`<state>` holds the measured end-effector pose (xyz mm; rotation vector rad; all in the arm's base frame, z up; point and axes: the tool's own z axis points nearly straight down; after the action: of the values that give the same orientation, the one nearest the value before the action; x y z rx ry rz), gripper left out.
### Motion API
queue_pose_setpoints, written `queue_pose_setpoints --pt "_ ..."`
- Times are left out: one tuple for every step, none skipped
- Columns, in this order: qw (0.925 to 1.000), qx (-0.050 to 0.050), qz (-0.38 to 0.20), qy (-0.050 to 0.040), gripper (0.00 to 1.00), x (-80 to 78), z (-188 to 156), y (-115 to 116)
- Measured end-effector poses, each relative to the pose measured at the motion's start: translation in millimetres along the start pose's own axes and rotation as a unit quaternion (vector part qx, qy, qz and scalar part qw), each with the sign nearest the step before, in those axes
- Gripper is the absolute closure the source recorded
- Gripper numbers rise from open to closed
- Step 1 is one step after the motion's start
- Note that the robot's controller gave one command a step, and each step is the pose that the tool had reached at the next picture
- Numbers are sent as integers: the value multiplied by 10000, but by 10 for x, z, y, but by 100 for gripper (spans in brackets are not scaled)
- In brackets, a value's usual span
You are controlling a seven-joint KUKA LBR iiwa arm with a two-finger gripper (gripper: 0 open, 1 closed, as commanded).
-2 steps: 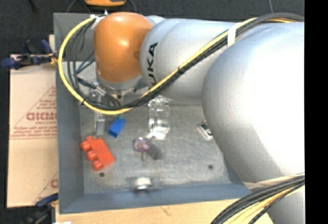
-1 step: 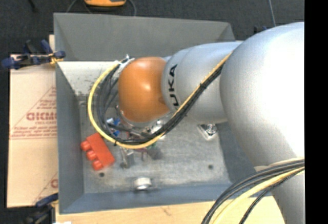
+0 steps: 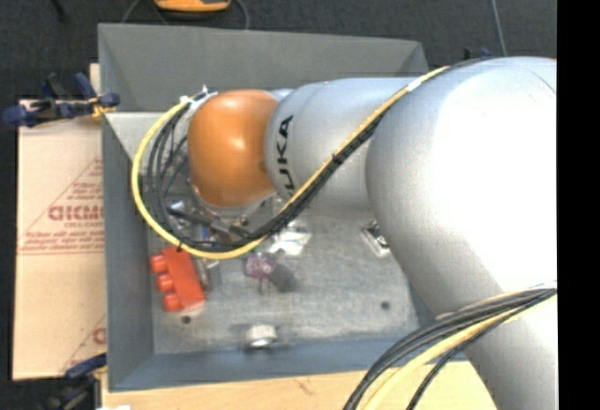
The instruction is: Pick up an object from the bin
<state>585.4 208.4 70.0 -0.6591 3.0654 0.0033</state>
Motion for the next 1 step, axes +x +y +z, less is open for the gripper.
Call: queue_pose_setpoints --pt "10000 -3 27 13 100 16 -10 -10"
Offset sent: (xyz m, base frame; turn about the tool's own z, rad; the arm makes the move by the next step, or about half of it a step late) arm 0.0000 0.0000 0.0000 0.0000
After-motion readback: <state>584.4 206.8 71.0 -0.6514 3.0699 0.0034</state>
